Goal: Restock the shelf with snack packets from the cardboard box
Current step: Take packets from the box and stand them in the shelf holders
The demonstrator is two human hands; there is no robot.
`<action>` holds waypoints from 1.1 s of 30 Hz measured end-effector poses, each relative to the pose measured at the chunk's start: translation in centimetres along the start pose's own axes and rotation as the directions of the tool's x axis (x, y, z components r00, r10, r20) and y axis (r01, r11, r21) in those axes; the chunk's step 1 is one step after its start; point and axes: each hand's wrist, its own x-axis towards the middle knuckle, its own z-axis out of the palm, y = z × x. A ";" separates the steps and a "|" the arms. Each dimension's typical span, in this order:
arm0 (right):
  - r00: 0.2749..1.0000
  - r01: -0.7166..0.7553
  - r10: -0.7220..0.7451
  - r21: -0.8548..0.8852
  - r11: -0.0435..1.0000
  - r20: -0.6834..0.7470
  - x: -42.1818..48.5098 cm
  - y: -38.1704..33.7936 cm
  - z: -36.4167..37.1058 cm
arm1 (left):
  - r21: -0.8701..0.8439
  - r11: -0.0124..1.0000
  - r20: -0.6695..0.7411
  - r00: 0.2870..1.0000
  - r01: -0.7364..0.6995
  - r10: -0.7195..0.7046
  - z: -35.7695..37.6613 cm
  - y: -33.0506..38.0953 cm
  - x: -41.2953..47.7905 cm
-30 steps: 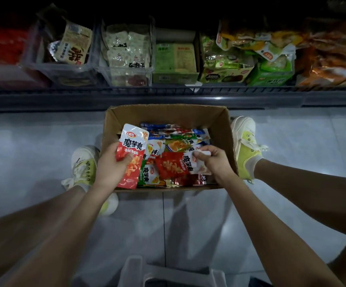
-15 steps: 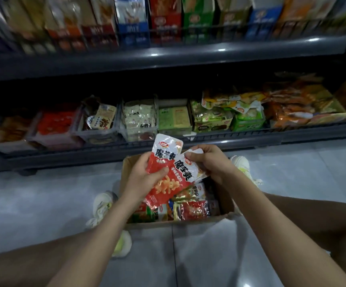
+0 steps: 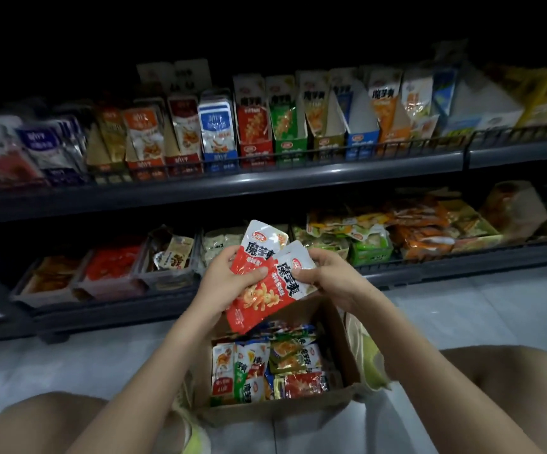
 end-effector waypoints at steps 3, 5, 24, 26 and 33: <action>0.998 0.055 -0.055 -0.064 0.996 0.002 -0.4 -2.2 -0.1 | -0.006 0.999 0.004 0.999 -0.054 0.054 -0.2 1.8 0.2; 0.997 0.075 -0.076 -0.083 0.994 -0.012 -0.3 -3.7 -0.3 | -0.017 0.996 -0.009 0.996 -0.086 0.086 -0.2 3.0 0.5; 0.851 0.350 -0.369 -0.122 0.929 -0.372 2.8 -16.0 -7.0 | -0.170 0.970 -0.116 0.981 -0.172 0.154 0.2 12.6 8.7; 0.812 0.377 -0.405 -0.152 0.914 -0.420 4.1 -17.1 -7.9 | -0.192 0.966 -0.158 0.976 -0.176 0.146 -0.8 12.8 9.8; 0.680 0.448 -0.570 -0.353 0.821 -0.461 12.1 -20.5 -7.1 | -0.175 0.966 -0.290 0.948 -0.189 0.133 -5.9 12.9 14.2</action>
